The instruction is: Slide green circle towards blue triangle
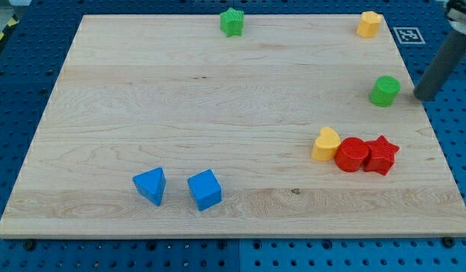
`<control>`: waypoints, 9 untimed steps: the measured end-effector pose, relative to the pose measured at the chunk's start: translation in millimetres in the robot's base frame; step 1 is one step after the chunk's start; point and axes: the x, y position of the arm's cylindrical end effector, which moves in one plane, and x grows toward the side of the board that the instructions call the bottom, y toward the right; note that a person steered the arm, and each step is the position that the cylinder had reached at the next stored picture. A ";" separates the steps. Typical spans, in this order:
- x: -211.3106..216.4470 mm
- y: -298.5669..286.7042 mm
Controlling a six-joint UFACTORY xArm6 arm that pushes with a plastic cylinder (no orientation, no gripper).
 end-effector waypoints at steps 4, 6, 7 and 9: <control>-16.8 -87.6; -14.2 -134.9; 2.6 -156.2; 61.2 -199.9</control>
